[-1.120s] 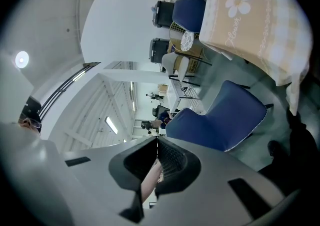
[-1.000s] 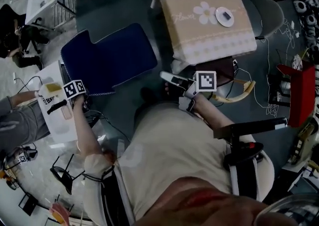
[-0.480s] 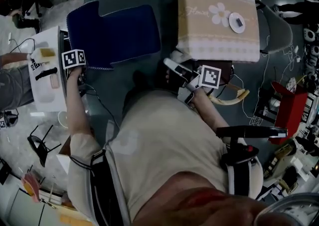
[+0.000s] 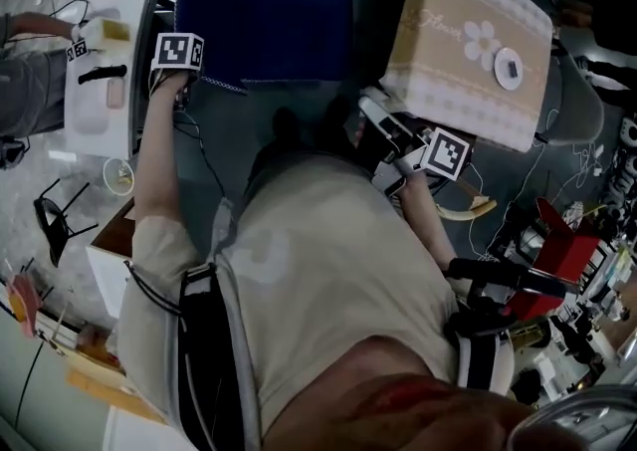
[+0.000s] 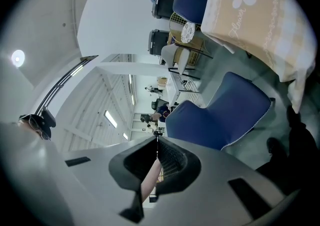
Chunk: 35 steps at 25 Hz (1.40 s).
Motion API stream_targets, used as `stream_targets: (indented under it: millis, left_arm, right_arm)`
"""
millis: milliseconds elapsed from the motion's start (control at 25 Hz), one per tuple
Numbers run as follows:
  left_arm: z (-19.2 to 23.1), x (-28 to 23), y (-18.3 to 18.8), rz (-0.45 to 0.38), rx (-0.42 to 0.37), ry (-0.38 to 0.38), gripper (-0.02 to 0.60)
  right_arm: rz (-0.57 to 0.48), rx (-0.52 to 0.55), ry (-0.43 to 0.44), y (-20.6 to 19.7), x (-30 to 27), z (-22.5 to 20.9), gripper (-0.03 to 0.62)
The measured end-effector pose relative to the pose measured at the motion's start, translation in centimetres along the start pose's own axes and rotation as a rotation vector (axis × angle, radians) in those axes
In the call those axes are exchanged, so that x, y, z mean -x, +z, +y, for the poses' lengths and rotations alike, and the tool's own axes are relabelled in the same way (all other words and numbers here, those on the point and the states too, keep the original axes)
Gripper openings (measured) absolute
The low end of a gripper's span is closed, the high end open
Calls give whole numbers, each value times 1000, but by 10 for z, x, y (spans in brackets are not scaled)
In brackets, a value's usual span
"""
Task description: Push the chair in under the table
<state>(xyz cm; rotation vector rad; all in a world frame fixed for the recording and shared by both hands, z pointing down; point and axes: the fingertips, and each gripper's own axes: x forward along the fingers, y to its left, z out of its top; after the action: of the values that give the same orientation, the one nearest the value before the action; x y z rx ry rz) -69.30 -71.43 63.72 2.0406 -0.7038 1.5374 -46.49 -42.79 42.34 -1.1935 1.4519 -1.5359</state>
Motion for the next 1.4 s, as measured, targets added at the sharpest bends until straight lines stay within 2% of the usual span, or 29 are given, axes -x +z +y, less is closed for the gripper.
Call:
stream_targets:
  millis: [560,920,1160,1400]
  left_arm:
    - [8,-1,11,-23,-36,-8,117]
    - [5,-6,24,-17,-95,0,117]
    - [3,-5,23,-16,-93,12,120]
    - [-4,-7,26,-19,-101,5,120]
  right_arm:
    - [44,14,-5,-8,-20,0,12]
    - [-27,-2,-6,2,-9,-4,12]
    - [5,13,-10,0,-14,-4,12]
    - [-12,5,-4,1,-11,-4,12]
